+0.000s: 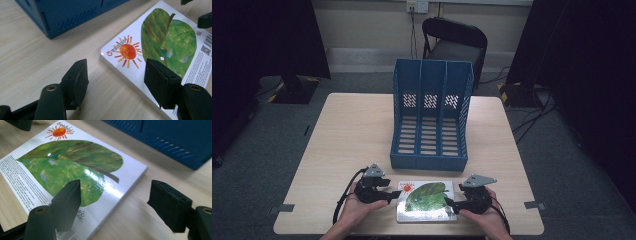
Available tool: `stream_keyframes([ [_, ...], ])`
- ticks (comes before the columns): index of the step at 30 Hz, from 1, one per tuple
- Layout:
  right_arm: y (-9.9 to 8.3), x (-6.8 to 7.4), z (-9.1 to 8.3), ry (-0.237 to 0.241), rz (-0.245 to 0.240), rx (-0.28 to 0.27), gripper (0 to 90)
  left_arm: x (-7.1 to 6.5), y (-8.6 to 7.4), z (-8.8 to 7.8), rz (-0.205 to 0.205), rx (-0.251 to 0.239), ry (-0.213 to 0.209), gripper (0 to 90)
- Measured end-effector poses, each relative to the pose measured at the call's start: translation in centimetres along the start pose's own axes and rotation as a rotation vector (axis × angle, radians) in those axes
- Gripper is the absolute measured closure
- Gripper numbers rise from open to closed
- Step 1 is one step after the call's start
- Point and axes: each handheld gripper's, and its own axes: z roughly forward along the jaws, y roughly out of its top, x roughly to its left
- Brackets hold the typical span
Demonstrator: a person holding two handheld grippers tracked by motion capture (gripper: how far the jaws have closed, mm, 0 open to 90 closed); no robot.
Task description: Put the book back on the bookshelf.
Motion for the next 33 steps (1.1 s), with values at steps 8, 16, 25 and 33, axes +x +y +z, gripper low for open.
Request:
stream_keyframes([
  [8,0.1,0.7,0.7,0.032,-0.048,0.014,22.9,-0.4,0.0,1.3,-0.004,0.039,-0.005,28.6],
  [16,-0.1,0.9,1.4,0.058,-0.04,0.033,19.4,-0.6,-0.1,1.7,0.018,0.041,-0.009,28.3],
  [25,-0.2,0.7,1.8,0.093,0.008,0.051,12.1,-1.2,-0.1,2.0,0.04,0.036,-0.024,28.5],
  [33,-0.2,0.7,1.9,0.092,0.01,0.052,11.3,-0.5,-0.2,2.0,-0.056,-0.008,-0.082,27.9],
])
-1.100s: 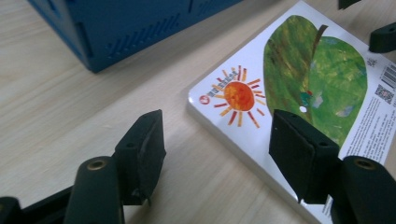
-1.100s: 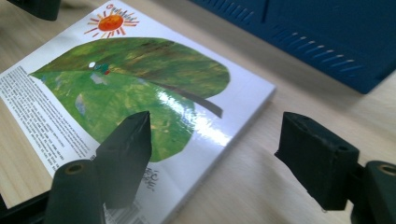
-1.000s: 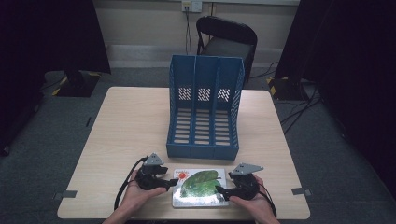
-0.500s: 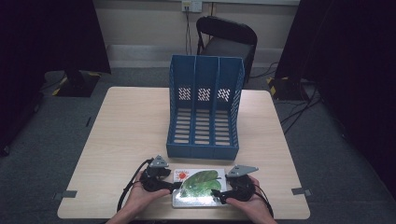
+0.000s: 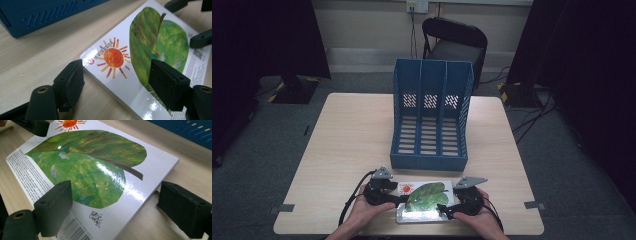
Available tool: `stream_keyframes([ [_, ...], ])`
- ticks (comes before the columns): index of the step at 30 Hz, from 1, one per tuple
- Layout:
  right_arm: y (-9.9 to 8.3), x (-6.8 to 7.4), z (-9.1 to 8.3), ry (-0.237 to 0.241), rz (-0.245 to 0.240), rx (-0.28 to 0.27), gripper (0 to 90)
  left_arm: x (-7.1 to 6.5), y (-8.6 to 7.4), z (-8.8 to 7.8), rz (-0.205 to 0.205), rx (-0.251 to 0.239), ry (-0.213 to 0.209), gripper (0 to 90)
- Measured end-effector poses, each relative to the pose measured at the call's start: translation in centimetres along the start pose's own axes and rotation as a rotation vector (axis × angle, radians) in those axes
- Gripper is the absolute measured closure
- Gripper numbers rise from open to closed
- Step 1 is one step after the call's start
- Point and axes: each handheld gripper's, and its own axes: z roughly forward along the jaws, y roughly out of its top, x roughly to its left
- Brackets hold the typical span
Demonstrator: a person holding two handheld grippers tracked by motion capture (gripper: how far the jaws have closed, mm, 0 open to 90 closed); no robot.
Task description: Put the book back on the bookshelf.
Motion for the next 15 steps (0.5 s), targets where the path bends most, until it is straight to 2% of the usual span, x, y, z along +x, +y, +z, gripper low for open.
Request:
stream_keyframes([
  [1,0.0,0.0,0.0,0.0,0.0,0.0,11.3,0.0,0.0,0.0,0.0,0.0,0.0,27.8],
  [2,0.01,0.01,0.01,-0.001,0.0,0.0,11.3,0.12,-0.03,-0.03,-0.017,-0.006,-0.01,27.8],
  [3,0.02,0.01,0.0,-0.001,0.001,0.002,11.2,0.42,-0.06,-0.12,-0.052,-0.015,-0.029,28.6],
  [6,0.04,0.01,0.01,-0.001,0.001,0.003,11.2,0.64,-0.08,-0.2,-0.039,-0.017,-0.014,34.3],
  [7,0.04,0.01,0.0,-0.001,0.001,0.003,11.2,0.82,-0.02,-0.11,-0.04,-0.023,-0.024,33.1],
  [10,0.04,0.0,0.01,0.0,0.001,0.003,11.2,0.71,0.03,0.15,-0.043,-0.037,-0.021,31.2],
  [11,0.05,0.0,0.01,0.0,0.0,0.003,11.2,0.37,0.12,0.32,-0.032,-0.032,-0.01,26.6],
  [12,0.05,-0.01,0.02,0.0,-0.002,0.002,11.1,0.25,0.11,0.34,-0.023,-0.029,-0.002,26.0],
  [14,0.05,-0.02,0.02,0.001,-0.002,0.002,11.1,0.25,0.1,0.33,-0.025,-0.031,-0.002,26.3],
  [15,0.07,-0.03,0.02,0.0,-0.003,0.004,11.0,0.58,0.1,0.22,-0.061,-0.04,-0.023,27.2],
])
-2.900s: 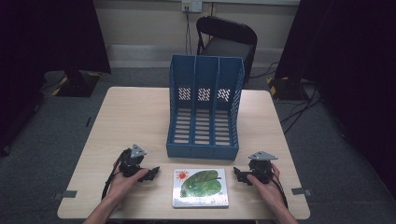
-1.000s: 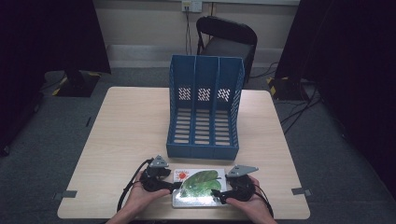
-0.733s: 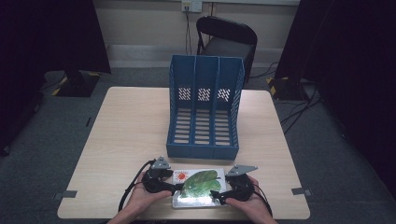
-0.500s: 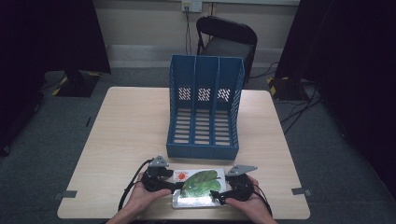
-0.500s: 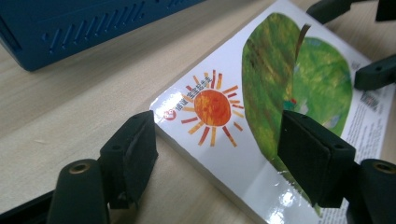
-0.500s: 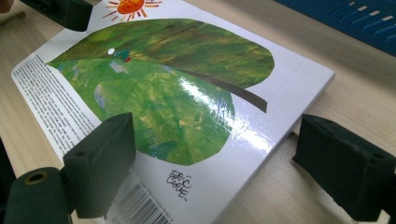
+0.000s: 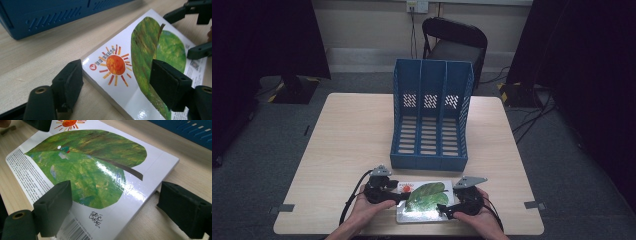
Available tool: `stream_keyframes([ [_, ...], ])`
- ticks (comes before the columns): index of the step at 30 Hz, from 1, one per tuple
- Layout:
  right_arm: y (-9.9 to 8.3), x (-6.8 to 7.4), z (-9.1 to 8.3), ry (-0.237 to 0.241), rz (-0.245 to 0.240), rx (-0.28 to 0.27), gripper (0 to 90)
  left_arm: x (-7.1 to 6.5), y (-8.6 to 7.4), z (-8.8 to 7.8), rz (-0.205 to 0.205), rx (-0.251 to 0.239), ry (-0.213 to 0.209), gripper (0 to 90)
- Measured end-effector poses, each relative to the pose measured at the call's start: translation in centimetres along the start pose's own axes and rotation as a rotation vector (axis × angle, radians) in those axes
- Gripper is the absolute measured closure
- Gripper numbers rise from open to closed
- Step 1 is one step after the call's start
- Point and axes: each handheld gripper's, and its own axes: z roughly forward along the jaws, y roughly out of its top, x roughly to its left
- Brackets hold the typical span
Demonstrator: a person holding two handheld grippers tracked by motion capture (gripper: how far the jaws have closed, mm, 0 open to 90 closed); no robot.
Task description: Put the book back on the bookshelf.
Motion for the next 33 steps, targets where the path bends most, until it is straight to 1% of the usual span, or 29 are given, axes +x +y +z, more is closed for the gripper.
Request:
stream_keyframes([
  [1,0.0,0.0,0.0,0.0,0.0,0.0,11.0,0.0,0.0,0.0,0.0,0.0,0.0,27.7],
  [2,0.0,0.0,0.0,0.001,-0.001,0.0,10.9,0.4,-0.1,-0.1,-0.039,-0.014,-0.026,27.7],
  [3,0.0,0.0,0.0,0.001,-0.001,0.0,10.9,0.4,-0.1,-0.1,-0.039,-0.014,-0.026,27.6],
  [4,0.0,0.0,0.0,-0.002,-0.001,-0.002,10.5,0.5,0.0,-0.1,-0.063,-0.023,-0.043,26.7],
  [9,0.0,0.0,0.0,0.002,-0.007,0.003,10.3,0.5,0.0,-0.2,-0.075,-0.027,-0.045,26.6],
  [10,0.0,0.0,0.0,0.005,-0.006,0.006,9.5,0.5,0.0,-0.3,-0.091,-0.035,-0.053,26.6],
  [11,0.0,0.0,0.0,0.011,-0.007,0.012,9.1,0.6,0.0,-0.4,-0.096,-0.041,-0.057,26.6],
  [14,0.0,0.1,-0.2,0.019,-0.016,0.021,9.8,0.5,0.1,-0.6,-0.097,-0.048,-0.063,26.5],
  [15,0.0,0.1,-0.4,0.03,-0.019,0.021,9.8,0.5,0.1,-0.7,-0.095,-0.048,-0.069,26.0],
  [16,-0.2,0.0,-0.6,0.049,-0.026,0.015,11.2,0.5,0.1,-0.8,-0.102,-0.051,-0.075,25.6],
  [21,-0.5,0.3,-1.1,0.071,-0.042,0.029,9.6,0.5,0.2,-1.0,-0.111,-0.069,-0.09,25.6],
  [24,-0.8,0.5,-1.4,0.098,-0.059,0.053,8.9,0.6,0.2,-1.2,-0.125,-0.084,-0.107,25.6],
  [25,-0.9,0.5,-1.4,0.095,-0.068,0.058,8.6,0.6,0.3,-1.2,-0.131,-0.088,-0.109,25.6],
  [28,-1.1,0.8,-1.4,0.087,-0.073,0.069,7.6,0.6,0.3,-1.3,-0.141,-0.092,-0.113,25.6],
  [30,-1.4,1.2,-1.4,0.07,-0.102,0.072,7.5,0.5,0.3,-1.3,-0.142,-0.092,-0.112,25.0],
  [32,-1.5,1.5,-1.5,0.06,-0.119,0.073,7.5,0.5,0.3,-1.3,-0.139,-0.089,-0.11,24.2],
  [33,-1.6,1.7,-1.4,0.046,-0.125,0.073,7.1,0.5,0.3,-1.3,-0.142,-0.088,-0.11,24.2],
])
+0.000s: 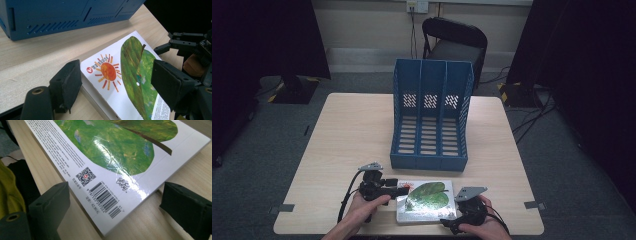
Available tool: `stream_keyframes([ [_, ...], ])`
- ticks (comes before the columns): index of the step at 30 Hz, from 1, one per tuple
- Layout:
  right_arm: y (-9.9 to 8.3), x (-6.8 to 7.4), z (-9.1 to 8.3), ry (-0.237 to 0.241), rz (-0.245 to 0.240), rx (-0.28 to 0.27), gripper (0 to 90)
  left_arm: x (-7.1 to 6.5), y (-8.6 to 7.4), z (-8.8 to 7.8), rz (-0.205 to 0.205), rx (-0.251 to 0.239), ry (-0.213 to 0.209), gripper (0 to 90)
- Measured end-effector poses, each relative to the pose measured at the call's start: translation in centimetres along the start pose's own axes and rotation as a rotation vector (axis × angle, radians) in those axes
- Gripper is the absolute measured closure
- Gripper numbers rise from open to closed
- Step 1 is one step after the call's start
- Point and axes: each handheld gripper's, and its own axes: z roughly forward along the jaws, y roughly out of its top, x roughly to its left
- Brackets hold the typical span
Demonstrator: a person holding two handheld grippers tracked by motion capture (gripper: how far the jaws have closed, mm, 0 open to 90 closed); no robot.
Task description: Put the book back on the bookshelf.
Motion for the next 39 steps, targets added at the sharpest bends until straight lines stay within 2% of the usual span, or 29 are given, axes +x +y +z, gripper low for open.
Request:
stream_keyframes([
  [6,0.1,0.1,0.2,-0.018,-0.006,-0.006,6.2,0.1,0.0,-0.3,-0.028,-0.011,-0.016,23.0],
  [9,0.1,0.0,0.3,-0.012,0.01,-0.011,6.2,0.3,-0.1,-0.5,-0.062,-0.019,-0.036,23.0],
  [10,0.1,0.0,0.3,-0.012,0.01,-0.011,6.2,0.3,-0.1,-0.5,-0.062,-0.019,-0.036,23.5],
  [12,0.1,0.0,0.3,-0.014,0.009,-0.014,6.2,0.5,-0.1,-0.7,-0.091,-0.023,-0.055,26.1],
  [15,0.1,0.0,0.3,-0.012,0.011,-0.015,6.1,0.7,-0.4,-0.7,-0.128,-0.012,-0.064,27.1],
  [16,0.1,0.0,0.3,-0.012,0.011,-0.015,6.1,0.7,-0.4,-0.7,-0.128,-0.012,-0.064,27.1],
  [17,0.1,0.0,0.3,-0.012,0.011,-0.015,6.1,0.8,-0.6,-0.7,-0.15,-0.001,-0.069,27.1],
  [20,0.1,0.0,0.3,-0.011,0.01,-0.016,6.1,1.0,-0.7,-0.7,-0.163,0.004,-0.07,29.2],
  [21,0.1,0.0,0.3,-0.011,0.01,-0.016,6.1,1.1,-0.7,-0.7,-0.181,0.0,-0.082,29.2],
  [24,0.2,-0.1,0.3,-0.007,0.016,-0.015,6.1,1.4,-0.7,-1.0,-0.197,-0.007,-0.096,34.8],
  [26,0.2,-0.1,0.3,-0.003,0.026,-0.019,6.2,1.5,-0.7,-1.2,-0.224,-0.017,-0.125,35.1],
  [33,0.2,-0.2,0.3,0.004,0.035,-0.017,6.1,1.5,-0.7,-1.3,-0.21,-0.025,-0.124,37.1],
  [34,0.2,-0.2,0.3,0.004,0.037,-0.017,6.1,1.5,-0.7,-1.3,-0.218,-0.016,-0.166,37.7],
  [35,0.2,-0.2,0.3,0.006,0.039,-0.019,6.1,1.4,-0.8,-1.1,-0.233,-0.002,-0.221,47.9],
  [36,0.2,-0.2,0.3,0.006,0.039,-0.019,6.1,1.4,-0.8,-1.1,-0.233,-0.002,-0.221,44.7],
  [37,0.3,-0.3,0.2,0.026,0.052,-0.023,6.2,0.6,-0.9,-0.5,-0.191,0.031,-0.209,44.0],
  [38,0.3,-0.4,0.3,0.027,0.05,-0.025,6.1,0.2,-0.9,-0.1,-0.173,0.053,-0.202,43.2],
  [39,0.3,-0.3,0.3,0.024,0.049,-0.027,6.2,-0.1,-1.0,0.3,-0.173,0.072,-0.193,39.0],
])
